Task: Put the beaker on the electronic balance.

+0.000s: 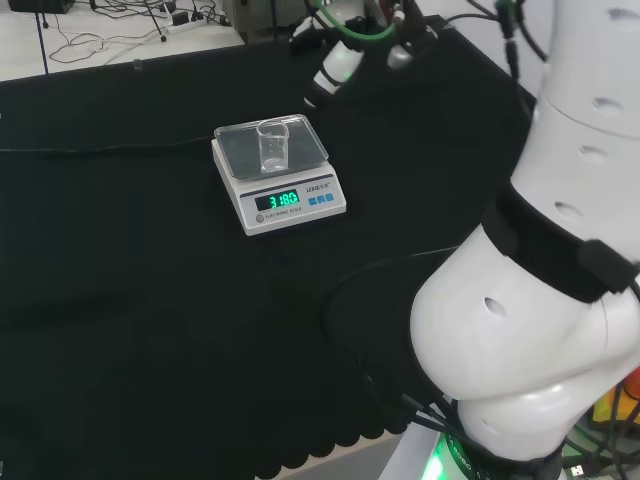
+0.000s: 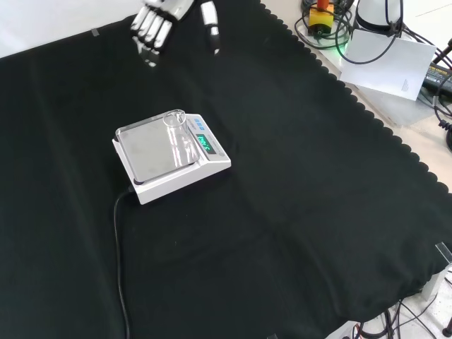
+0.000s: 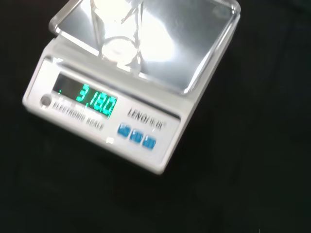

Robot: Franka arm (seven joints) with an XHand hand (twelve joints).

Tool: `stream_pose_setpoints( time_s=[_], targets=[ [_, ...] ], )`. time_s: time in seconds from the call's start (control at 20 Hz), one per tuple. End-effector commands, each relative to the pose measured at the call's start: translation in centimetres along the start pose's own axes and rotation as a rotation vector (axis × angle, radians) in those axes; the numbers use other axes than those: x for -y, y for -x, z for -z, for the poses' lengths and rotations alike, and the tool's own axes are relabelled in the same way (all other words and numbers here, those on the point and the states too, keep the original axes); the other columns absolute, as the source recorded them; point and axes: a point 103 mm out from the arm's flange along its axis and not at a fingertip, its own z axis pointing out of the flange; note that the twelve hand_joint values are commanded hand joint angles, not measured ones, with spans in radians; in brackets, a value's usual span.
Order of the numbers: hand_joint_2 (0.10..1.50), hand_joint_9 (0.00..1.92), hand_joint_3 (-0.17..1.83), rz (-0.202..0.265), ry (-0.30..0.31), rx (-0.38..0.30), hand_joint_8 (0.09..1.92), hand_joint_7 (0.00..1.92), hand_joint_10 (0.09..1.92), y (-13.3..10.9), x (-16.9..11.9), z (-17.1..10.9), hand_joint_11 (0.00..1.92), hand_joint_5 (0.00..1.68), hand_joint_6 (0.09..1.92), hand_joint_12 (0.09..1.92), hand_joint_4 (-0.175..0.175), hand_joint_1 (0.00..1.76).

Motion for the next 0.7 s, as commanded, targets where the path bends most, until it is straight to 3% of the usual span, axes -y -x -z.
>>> stream_pose_setpoints(
  time_s=[0.05,0.7],
  targets=[
    [0.78,0.16,0.07,-0.012,0.009,0.036,0.66,0.14,0.9,-1.3,6.8,-1.8,0.0,0.4,0.15,1.41,-0.028,0.45],
    [0.79,0.2,0.08,-0.044,0.022,-0.042,0.68,0.17,0.89,-0.1,9.2,-3.2,0.0,0.42,0.15,1.42,-0.032,0.45]
  ],
)
